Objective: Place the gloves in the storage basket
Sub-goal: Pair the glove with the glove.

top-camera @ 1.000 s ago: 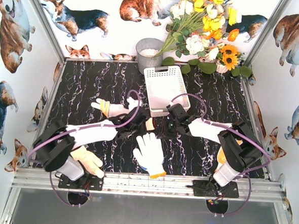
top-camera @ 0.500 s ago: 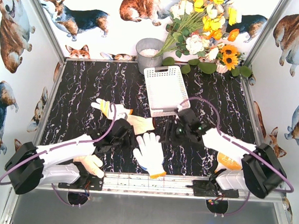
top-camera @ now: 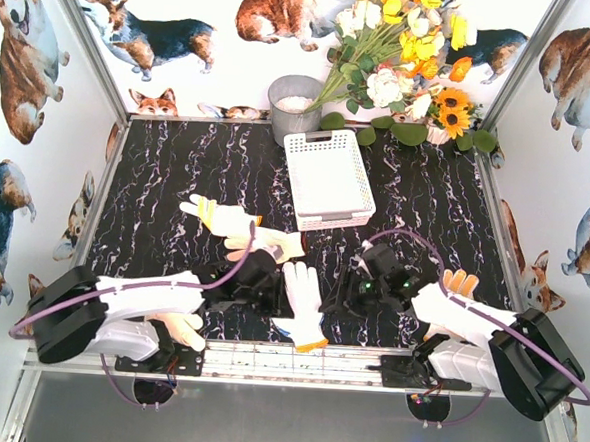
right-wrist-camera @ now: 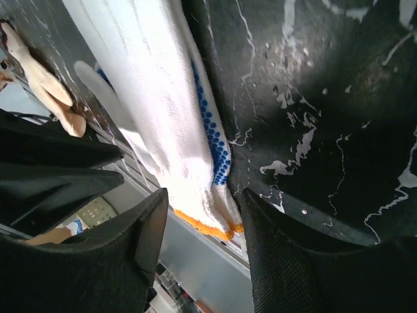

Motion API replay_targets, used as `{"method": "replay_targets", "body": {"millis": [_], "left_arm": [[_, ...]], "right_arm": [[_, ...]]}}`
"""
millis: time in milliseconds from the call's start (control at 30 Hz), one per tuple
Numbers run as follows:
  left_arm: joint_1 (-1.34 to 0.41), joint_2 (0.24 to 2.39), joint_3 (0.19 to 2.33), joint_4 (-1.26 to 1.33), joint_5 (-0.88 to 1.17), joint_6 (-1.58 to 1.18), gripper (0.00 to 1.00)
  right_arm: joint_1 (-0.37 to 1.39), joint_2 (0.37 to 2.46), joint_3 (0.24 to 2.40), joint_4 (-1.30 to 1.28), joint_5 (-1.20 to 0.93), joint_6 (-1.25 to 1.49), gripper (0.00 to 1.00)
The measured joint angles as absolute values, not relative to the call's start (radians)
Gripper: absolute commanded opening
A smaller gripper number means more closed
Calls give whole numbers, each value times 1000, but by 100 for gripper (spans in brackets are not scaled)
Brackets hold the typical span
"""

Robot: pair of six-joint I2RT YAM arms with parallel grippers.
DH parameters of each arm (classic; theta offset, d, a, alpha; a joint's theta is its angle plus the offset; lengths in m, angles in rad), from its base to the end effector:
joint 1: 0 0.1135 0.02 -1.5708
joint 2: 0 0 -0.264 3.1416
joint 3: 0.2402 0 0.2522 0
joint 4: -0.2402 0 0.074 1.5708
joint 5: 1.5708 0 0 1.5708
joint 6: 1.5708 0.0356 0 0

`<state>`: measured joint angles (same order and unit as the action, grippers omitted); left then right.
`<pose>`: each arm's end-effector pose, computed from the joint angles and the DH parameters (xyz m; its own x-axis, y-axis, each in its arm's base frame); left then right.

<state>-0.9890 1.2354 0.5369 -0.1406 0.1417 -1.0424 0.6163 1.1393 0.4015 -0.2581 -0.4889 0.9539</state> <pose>0.1234 -0.1968 0.1699 -0.9652 -0.0883 -0.2461 0.0900 0.7714 -0.6300 0.1442 0.1226 0.1444 -0.9824 0.1866 0.0069 0.1429 0.7271 0.6715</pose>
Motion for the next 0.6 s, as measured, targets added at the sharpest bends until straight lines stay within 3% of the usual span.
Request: {"method": "replay_targets", "body": {"millis": [600], "left_arm": [[-1045,1389,516,-20,160,-1059,15]], "right_arm": [[720,1193,289,-42,-503,1140,48]]}}
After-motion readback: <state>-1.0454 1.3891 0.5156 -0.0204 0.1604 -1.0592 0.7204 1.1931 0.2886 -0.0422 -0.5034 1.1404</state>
